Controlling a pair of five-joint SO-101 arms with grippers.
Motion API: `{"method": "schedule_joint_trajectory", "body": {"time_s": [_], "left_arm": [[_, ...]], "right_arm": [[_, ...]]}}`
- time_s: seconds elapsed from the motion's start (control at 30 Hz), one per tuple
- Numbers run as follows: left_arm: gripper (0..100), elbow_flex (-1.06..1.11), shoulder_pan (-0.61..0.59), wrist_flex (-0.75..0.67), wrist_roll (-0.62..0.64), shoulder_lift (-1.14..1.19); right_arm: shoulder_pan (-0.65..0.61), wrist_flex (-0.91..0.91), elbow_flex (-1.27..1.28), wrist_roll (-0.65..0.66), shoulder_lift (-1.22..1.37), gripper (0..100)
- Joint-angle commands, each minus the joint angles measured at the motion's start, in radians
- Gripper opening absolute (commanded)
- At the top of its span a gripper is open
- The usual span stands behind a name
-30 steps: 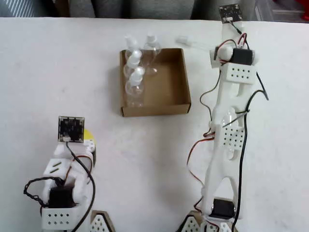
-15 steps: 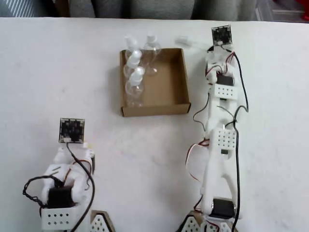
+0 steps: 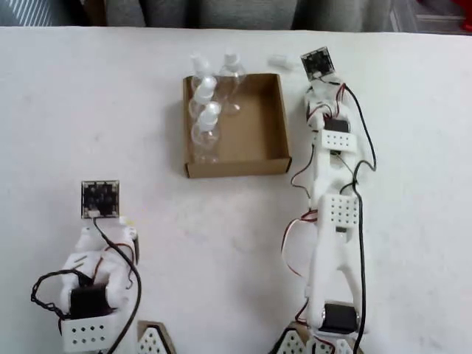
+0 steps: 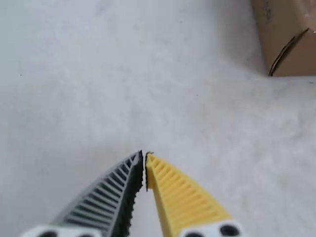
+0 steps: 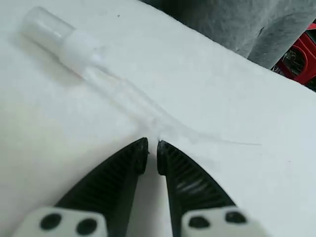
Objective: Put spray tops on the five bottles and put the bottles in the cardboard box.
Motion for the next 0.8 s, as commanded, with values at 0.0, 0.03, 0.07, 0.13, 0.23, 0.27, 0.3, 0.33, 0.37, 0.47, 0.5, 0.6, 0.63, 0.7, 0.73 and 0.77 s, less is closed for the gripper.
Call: {"method": "schedule_joint_trajectory", "body": {"time_s": [0.0,0.03,0.07,0.13,0.23,0.27,0.3,0.33,0.37,0.47,0.5,0.6,0.63,0.7,0.73,0.77], "left_arm": [[2,-0.002,-0.015,0.008,-0.003,-0.001],[2,-0.002,-0.015,0.008,-0.003,-0.001],[2,-0.002,-0.015,0.008,-0.003,-0.001],[2,-0.002,-0.015,0.008,-0.003,-0.001],[2,-0.002,-0.015,0.008,-0.005,-0.001],[2,-0.002,-0.016,0.008,-0.005,-0.001],[2,-0.002,-0.018,0.008,-0.005,-0.001],[2,-0.002,-0.028,0.008,-0.005,-0.001],[2,-0.002,-0.038,0.008,-0.002,-0.001],[2,-0.002,-0.047,0.008,0.0,-0.001],[2,-0.002,-0.047,0.008,0.0,-0.001],[2,-0.002,-0.042,0.003,0.0,-0.001],[2,-0.002,-0.041,0.002,0.002,-0.001],[2,-0.002,-0.041,0.002,0.002,-0.001],[2,-0.002,-0.041,0.0,0.002,-0.001],[2,-0.002,-0.041,-0.008,0.002,0.001]], "right_arm": [[-0.002,-0.012,-0.005,0.015,-0.074,1.8],[0.001,-0.016,-0.005,0.015,-0.077,1.8],[0.007,-0.033,-0.005,0.015,-0.077,1.8],[0.015,-0.117,-0.003,0.015,-0.073,1.8],[0.024,-0.265,0.021,0.015,-0.067,1.8],[0.025,-0.303,0.025,0.015,-0.061,1.8],[0.025,-0.334,0.028,0.015,-0.056,1.8],[0.025,-0.358,0.032,0.015,-0.05,1.8],[0.025,-0.374,0.035,0.015,-0.044,1.8],[0.036,-0.38,0.035,0.009,-0.019,1.8],[0.039,-0.378,0.034,0.008,-0.015,1.8],[0.058,-0.298,0.026,0.008,-0.015,1.8],[0.061,-0.257,0.023,0.008,-0.024,1.8],[0.073,-0.16,0.002,0.008,-0.048,1.8],[0.081,-0.102,-0.014,0.008,-0.062,1.8],[0.088,-0.044,-0.035,0.008,-0.076,1.8]]}}
